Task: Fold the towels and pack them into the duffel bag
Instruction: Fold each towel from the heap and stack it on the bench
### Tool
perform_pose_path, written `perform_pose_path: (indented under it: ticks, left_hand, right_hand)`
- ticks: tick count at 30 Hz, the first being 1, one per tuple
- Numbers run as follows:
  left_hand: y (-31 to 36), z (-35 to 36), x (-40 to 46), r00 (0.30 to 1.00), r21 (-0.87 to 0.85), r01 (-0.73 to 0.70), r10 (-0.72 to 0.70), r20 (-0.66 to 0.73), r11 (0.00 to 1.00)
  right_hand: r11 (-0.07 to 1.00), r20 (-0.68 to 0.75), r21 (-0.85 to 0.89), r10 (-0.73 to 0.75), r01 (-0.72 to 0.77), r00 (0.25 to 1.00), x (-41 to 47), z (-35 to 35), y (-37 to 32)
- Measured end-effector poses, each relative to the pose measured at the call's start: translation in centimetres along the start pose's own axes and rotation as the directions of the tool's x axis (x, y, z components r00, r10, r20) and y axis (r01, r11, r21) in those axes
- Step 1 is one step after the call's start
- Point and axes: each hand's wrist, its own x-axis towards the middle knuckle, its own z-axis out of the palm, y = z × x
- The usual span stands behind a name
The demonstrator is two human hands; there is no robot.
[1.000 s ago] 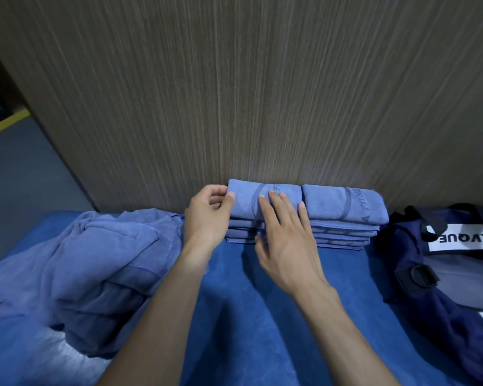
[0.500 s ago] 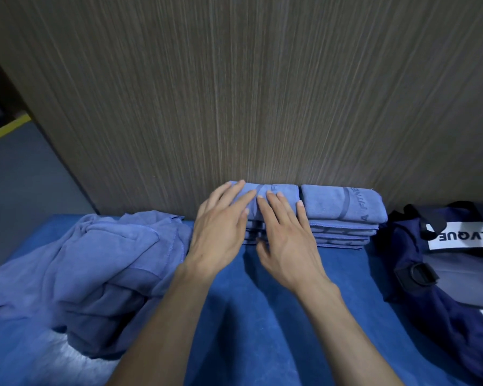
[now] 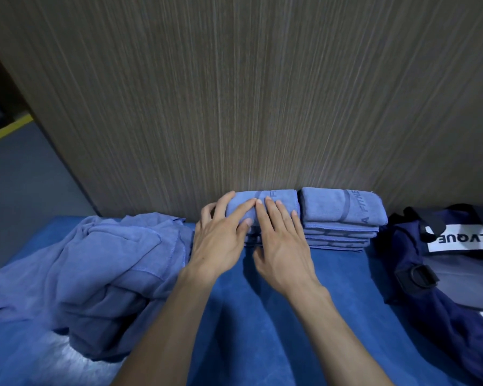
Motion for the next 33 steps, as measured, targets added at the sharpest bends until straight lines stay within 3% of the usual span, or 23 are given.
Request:
perform_pose_path:
  ticks: [4,6,9,13,18,22,25,28,31,33]
  left_hand:
    - [0.4,-0.4,-0.1,0.977,0.08,-0.079,0.093,-0.19,0.994]
    - [0.4,-0.6,-0.1,0.96,0.079,-0.053,0.073,-0.271,0.995]
    - [0.0,-0.4,-0.1,0.979,0.082,-0.006,0.023,-0.205,0.997]
    - [-0.6,-0.6,-0.3,0.984,0.048,-0.062,0.069,-0.167,0.997]
    - [-0.8,-2.6,-1.4,0.948,-0.079,-0.082,0.054,-0.313,0.993]
    - [-1.7,-4.1,-3.3,0.937,-0.048,-0.058,0.038,-0.347,0.997]
    - [-2.9,-5.3,-5.4,0.942,0.019,0.011,-0.004,-0.335,1.0]
    - [-4.2,-7.3,-7.6,0.911,0.052,0.072,-0.045,-0.411,0.996]
    - [-5.7,-8.8,-10.1,0.849,0.122,0.21,-0.12,-0.514,0.97]
    - [-7.4,-9.2,-11.9,0.84,0.142,0.315,-0.207,-0.501,0.938]
  right_hand:
    - [1.0,0.023,0.016,-0.005,0.005,1.0,0.2,-0.6,0.5]
    - [1.0,0.014,0.005,0.0,0.0,1.0,0.2,-0.6,0.7]
    - [1.0,0.014,-0.024,-0.005,0.006,1.0,0.1,-0.1,0.7]
    - [1.0,0.051,-0.031,-0.004,0.005,0.999,0.0,-0.5,0.5]
    - [1.0,0.019,-0.03,-0.001,0.002,1.0,-0.5,-1.8,-0.6]
    - [1.0,-0.003,-0.009,-0.017,0.017,1.0,-1.9,-2.6,-1.4]
    - [0.999,0.063,0.025,-0.029,0.028,0.998,-3.6,-2.9,-2.2]
    - [0.998,0.16,0.058,-0.033,0.024,0.986,-5.4,-3.3,-3.4]
    - [0.994,0.178,0.102,-0.059,0.041,0.982,-7.4,-3.8,-4.9]
    - [0.99,0.194,0.129,-0.083,0.059,0.977,-9.0,-4.2,-5.7]
